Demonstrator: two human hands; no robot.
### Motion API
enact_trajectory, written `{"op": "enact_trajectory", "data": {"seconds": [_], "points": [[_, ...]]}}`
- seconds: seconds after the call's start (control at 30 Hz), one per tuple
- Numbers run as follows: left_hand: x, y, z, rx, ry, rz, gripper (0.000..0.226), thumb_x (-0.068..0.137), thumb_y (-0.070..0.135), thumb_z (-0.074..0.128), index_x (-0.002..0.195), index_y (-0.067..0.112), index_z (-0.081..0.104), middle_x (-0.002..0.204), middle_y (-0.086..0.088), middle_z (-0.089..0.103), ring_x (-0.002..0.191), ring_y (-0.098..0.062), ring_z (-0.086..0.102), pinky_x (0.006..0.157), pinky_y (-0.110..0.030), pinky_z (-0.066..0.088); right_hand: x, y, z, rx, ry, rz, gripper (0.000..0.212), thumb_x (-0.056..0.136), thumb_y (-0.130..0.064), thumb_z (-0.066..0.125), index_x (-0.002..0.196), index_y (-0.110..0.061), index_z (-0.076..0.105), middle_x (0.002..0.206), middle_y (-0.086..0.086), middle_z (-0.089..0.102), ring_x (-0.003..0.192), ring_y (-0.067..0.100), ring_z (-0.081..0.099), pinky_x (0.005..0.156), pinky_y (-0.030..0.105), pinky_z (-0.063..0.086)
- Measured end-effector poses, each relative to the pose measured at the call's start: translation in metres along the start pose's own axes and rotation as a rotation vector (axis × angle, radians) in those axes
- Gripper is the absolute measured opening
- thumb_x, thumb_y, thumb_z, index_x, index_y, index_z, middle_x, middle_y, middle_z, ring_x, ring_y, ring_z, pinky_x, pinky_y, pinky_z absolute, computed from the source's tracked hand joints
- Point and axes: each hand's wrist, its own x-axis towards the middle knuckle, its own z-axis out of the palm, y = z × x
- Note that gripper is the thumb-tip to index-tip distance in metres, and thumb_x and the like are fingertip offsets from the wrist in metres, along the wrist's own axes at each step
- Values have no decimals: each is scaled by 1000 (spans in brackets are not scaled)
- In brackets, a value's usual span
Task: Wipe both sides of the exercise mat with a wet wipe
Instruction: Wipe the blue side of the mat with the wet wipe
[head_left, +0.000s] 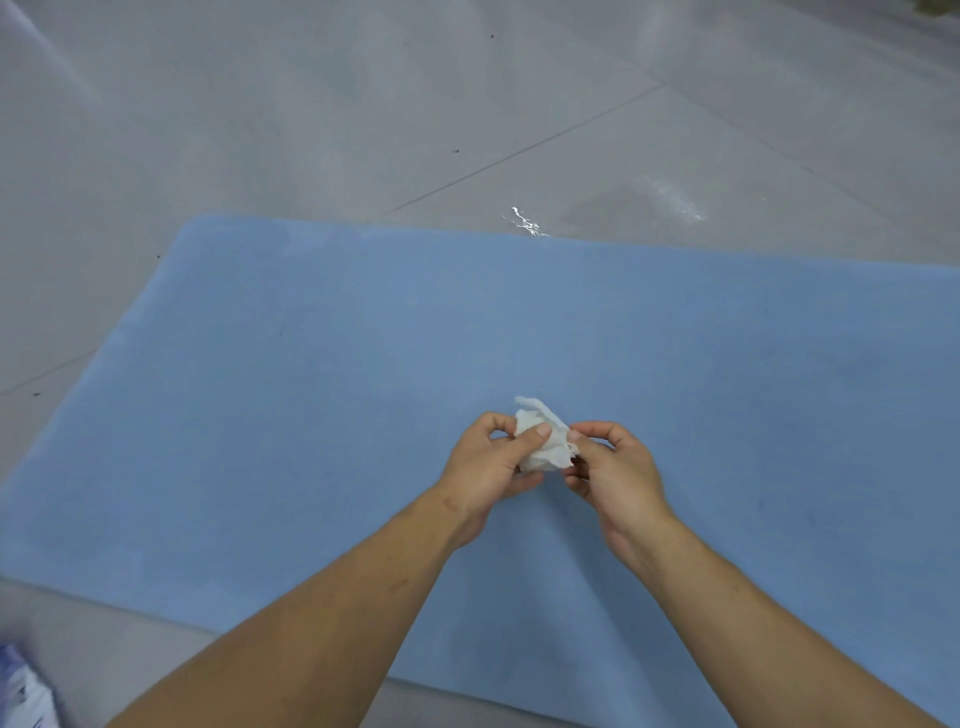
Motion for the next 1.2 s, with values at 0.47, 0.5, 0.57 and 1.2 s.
{"op": "enact_trajectory", "data": {"seconds": [0.47,0.5,0.57,1.2], "points": [[27,16,-93,699,574,347,34,98,3,47,126,23,50,110,-2,61,90,-28,58,74,-33,41,19,22,-29,-449,-34,-72,4,102,-15,60,101,-18,62,82,8,70,68,21,65,71,38,52],[28,10,-97,833,516,372,44,101,5,43,137,28,50,115,1,60,95,-25,57,77,-34,41,22,27,-32,-497,-17,-112,5,101,-16,62,101,-21,62,81,5,71,73,24,67,75,41,54],[32,-8,-104,1128,418,440,51,104,13,44,150,34,47,137,1,55,114,-26,51,92,-38,44,25,34,-40,-655,23,-258,7,99,-17,64,105,-22,64,87,1,71,88,28,69,84,42,54],[38,-60,-96,1676,28,732,77,107,62,16,163,10,27,169,-5,23,157,-22,24,127,-35,5,30,79,-94,-1522,108,-836,65,104,-49,31,160,-18,37,171,4,25,159,20,20,125,46,22]]}}
